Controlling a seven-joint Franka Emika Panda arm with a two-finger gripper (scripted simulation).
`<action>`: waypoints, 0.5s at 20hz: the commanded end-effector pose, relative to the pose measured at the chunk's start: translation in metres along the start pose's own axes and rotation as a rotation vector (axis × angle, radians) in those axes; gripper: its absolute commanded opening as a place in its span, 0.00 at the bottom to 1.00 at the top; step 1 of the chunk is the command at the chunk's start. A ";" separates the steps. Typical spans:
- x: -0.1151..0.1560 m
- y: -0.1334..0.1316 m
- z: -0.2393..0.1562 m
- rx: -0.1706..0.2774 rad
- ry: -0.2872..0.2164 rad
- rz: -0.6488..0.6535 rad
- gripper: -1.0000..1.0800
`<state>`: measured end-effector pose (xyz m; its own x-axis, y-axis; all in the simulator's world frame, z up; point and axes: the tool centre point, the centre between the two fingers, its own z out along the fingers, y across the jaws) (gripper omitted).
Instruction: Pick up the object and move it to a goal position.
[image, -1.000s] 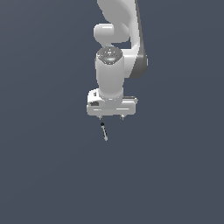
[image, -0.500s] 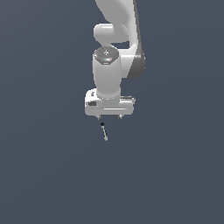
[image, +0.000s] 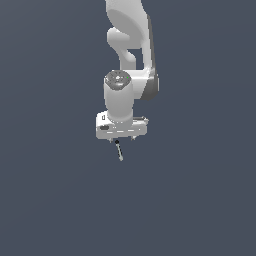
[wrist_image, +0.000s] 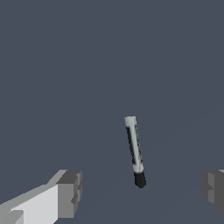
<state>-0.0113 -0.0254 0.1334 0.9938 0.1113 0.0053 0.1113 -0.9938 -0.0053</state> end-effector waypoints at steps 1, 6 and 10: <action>-0.004 0.006 0.019 -0.002 -0.002 -0.040 0.96; -0.013 0.014 0.051 -0.005 -0.004 -0.111 0.96; -0.018 0.018 0.067 -0.005 -0.005 -0.146 0.96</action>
<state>-0.0258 -0.0438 0.0719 0.9706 0.2407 -0.0008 0.2407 -0.9706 -0.0004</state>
